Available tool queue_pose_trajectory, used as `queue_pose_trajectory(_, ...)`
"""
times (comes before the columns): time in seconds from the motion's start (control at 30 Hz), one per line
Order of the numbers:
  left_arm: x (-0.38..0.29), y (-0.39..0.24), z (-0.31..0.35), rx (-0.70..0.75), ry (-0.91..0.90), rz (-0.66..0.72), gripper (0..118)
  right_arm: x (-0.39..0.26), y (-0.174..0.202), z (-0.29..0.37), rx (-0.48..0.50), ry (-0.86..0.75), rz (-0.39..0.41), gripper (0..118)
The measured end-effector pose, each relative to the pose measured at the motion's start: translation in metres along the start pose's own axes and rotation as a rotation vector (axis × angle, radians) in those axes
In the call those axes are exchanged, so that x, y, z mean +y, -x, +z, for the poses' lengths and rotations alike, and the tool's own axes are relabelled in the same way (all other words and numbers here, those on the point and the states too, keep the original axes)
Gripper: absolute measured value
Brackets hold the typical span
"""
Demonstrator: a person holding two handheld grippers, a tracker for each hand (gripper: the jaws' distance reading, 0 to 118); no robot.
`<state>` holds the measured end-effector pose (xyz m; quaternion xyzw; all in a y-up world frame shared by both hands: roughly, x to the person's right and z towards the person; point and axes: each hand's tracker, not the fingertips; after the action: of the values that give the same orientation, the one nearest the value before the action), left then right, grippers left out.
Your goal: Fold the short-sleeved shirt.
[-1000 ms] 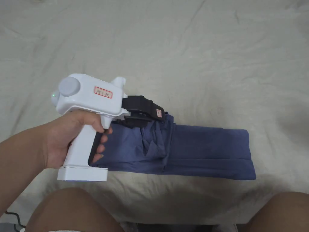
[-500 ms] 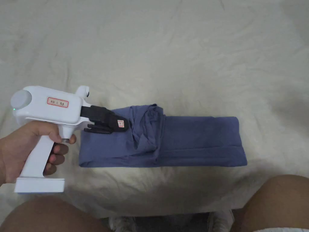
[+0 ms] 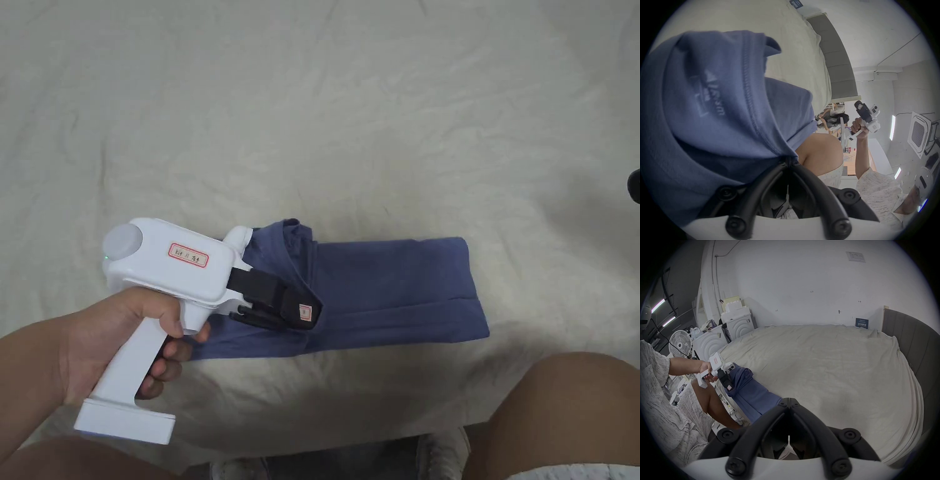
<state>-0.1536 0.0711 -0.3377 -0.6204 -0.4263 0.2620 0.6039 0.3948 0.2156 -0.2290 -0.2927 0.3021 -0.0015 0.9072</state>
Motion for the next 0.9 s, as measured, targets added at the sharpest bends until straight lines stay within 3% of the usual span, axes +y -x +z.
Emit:
queue_pose_trajectory(0.2, 0.01, -0.003, 0.053, -0.102, -0.098, -0.034, 1, -0.002, -0.01, 0.0, -0.014, 0.003, -0.014, 0)
queue_pose_trajectory(0.4, 0.037, 0.012, 0.086, -0.07, -0.184, -0.029, 1, -0.001, -0.015, -0.004, -0.018, 0.005, -0.024, 0)
queue_pose_trajectory(0.6, 0.067, 0.037, 0.062, -0.049, -0.243, 0.051, 1, -0.005, -0.021, -0.01, -0.022, 0.014, -0.032, 0)
queue_pose_trajectory(0.9, 0.074, 0.037, 0.014, -0.075, -0.179, 0.058, 1, 0.001, -0.018, -0.006, -0.042, 0.03, -0.031, 0)
